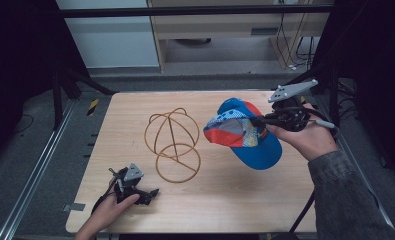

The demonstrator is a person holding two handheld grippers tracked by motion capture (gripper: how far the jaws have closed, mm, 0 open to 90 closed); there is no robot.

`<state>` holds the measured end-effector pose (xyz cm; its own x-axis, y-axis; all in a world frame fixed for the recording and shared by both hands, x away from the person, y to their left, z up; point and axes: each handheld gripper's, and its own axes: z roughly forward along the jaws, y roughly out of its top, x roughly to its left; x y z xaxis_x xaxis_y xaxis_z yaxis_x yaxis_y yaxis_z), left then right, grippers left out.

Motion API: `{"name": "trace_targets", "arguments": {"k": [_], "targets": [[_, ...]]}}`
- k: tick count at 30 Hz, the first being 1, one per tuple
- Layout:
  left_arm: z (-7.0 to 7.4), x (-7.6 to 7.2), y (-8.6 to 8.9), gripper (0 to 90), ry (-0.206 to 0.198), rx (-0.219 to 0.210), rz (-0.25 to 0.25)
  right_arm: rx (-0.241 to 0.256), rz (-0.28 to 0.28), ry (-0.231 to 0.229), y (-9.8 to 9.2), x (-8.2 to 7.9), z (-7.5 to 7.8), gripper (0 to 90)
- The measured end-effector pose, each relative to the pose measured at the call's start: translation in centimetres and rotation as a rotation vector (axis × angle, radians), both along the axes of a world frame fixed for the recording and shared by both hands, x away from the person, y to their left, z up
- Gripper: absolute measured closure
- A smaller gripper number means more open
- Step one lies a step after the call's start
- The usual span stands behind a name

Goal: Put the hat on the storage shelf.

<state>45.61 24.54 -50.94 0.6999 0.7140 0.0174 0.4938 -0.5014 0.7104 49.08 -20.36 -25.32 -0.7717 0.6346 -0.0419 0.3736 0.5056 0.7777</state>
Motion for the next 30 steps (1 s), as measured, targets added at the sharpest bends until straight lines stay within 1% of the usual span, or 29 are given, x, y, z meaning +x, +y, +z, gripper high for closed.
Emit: {"name": "trace_targets", "arguments": {"k": [4,6,7,8,9,10,14,16,17,18,19,21,22,24,25,27,28,29,30], "targets": [[0.0,0.0,0.0,0.0,0.001,0.000,0.000,0.001,0.014,-0.016,0.6,-0.1,0.7,89.9],[0.0,0.0,0.0,0.0,0.001,0.000,0.000,0.012,0.027,-0.036,1.3,-0.2,1.6,89.9],[0.0,0.0,0.0,0.0,0.001,0.000,0.000,0.012,0.027,-0.036,1.3,-0.2,1.6,89.9],[0.0,0.0,0.0,0.0,0.001,0.001,0.000,0.027,0.030,-0.052,1.6,-0.2,2.2,89.9],[0.0,0.0,0.0,0.0,0.001,0.001,0.000,0.027,0.030,-0.052,1.6,-0.2,2.2,89.9],[0.0,0.0,0.0,0.0,0.001,0.001,0.001,0.040,0.036,-0.067,2.1,-0.2,2.8,89.9],[0.0,0.0,0.0,0.0,0.002,0.003,0.001,0.050,0.047,-0.081,2.8,-0.2,3.4,89.9],[0.0,0.0,0.0,0.0,0.002,0.003,0.003,0.054,0.062,-0.092,4.0,0.2,4.1,89.9],[0.0,0.0,0.0,0.0,0.002,0.003,0.003,0.054,0.062,-0.092,4.0,0.2,4.1,89.9],[0.0,0.0,0.0,0.0,0.002,0.002,0.003,0.053,0.067,-0.098,4.9,0.5,4.4,89.9],[0.0,0.0,0.0,0.0,0.002,0.002,0.003,0.053,0.075,-0.100,5.4,0.7,4.5,89.9],[0.0,0.0,0.0,0.0,0.002,0.002,0.003,0.051,0.082,-0.101,5.8,0.8,4.6,89.9],[0.0,0.0,0.0,0.0,0.001,0.004,0.003,0.048,0.097,-0.102,6.9,1.1,4.9,89.9],[0.0,0.0,0.0,0.0,0.000,0.004,0.003,0.047,0.101,-0.103,7.3,1.2,4.9,89.9],[0.0,0.0,0.0,0.0,0.000,0.004,0.003,0.043,0.115,-0.102,8.4,1.6,5.1,89.8],[0.0,0.0,0.0,0.0,0.000,0.004,0.003,0.039,0.120,-0.104,8.8,1.7,5.1,89.9],[0.0,0.0,0.0,0.0,0.000,0.004,0.003,0.035,0.134,-0.106,9.9,1.9,5.2,89.9],[0.0,0.0,0.0,0.0,0.000,0.004,0.003,0.035,0.134,-0.106,9.9,1.9,5.2,89.9],[0.0,0.0,0.0,0.0,0.000,0.004,0.003,0.036,0.146,-0.108,10.7,2.0,5.2,89.8]]}}
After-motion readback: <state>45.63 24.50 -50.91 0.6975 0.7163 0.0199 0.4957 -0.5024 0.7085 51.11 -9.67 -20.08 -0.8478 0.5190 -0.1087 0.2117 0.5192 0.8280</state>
